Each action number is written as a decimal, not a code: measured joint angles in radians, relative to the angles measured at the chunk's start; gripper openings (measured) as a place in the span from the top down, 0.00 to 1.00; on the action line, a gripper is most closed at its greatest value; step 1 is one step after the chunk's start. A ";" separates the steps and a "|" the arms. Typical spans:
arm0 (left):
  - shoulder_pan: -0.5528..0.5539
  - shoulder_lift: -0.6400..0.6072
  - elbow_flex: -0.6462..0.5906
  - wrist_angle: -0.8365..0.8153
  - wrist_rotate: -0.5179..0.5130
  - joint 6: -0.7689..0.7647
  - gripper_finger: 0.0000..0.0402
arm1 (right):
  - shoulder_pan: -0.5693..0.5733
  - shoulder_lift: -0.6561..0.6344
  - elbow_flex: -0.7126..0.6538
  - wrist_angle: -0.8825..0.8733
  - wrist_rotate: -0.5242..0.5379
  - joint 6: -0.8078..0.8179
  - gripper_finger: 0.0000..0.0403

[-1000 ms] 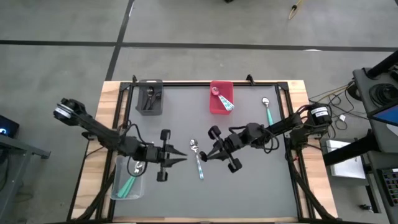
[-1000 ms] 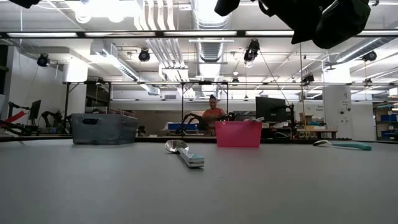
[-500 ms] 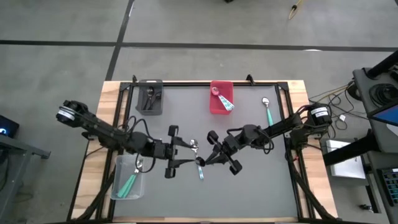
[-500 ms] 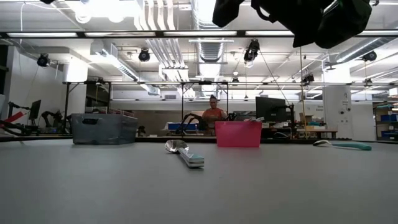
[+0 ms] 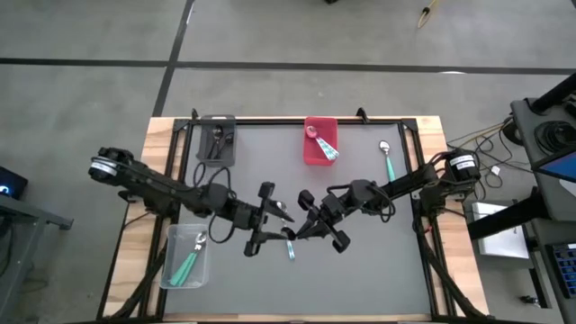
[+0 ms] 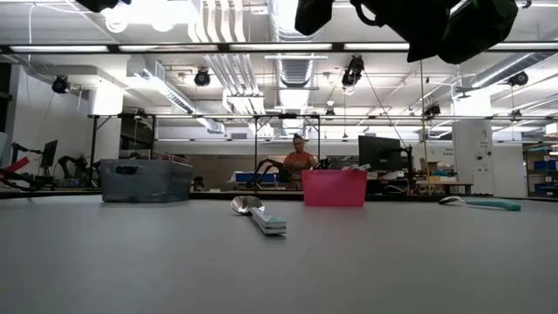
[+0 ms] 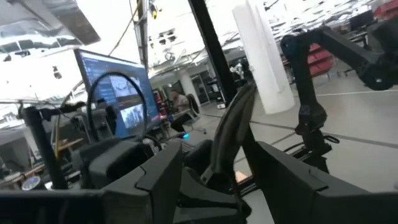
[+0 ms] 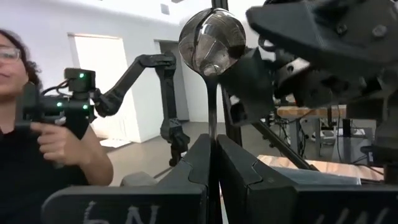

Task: Sort silverware by color (type)
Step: Put the black spoon into the black bin

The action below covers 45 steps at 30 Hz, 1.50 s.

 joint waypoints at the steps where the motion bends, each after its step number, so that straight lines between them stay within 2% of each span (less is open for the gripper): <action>1: 0.003 0.015 0.010 0.000 0.004 -0.008 0.55 | 0.000 0.000 0.008 -0.005 -0.001 0.000 0.98; 6: 0.007 0.072 0.050 -0.010 0.119 -0.011 0.56 | 0.000 0.000 0.039 -0.042 0.000 0.004 0.98; 10: 0.008 0.079 0.064 -0.006 0.130 -0.015 0.62 | 0.000 0.000 0.052 -0.055 -0.004 0.009 0.98; 21: 0.012 0.068 0.063 -0.008 0.132 -0.046 0.97 | 0.000 0.000 0.061 -0.056 -0.008 0.008 0.98; 29: 0.009 0.064 0.063 -0.011 0.126 -0.097 1.00 | -0.004 0.000 0.067 -0.056 -0.003 0.004 0.94; 32: 0.010 0.057 0.062 -0.018 0.109 -0.147 1.00 | -0.009 0.000 0.067 -0.053 0.015 0.015 0.89; 35: 0.009 0.041 0.062 -0.046 0.046 -0.174 1.00 | -0.014 0.000 0.067 -0.051 0.044 0.018 0.84; 41: 0.010 -0.035 0.062 -0.205 -0.086 -0.260 1.00 | -0.053 0.000 0.067 -0.060 0.055 0.064 0.75; 45: 0.011 -0.113 0.061 -0.340 -0.169 -0.322 1.00 | -0.093 -0.013 0.066 -0.127 0.057 0.087 0.72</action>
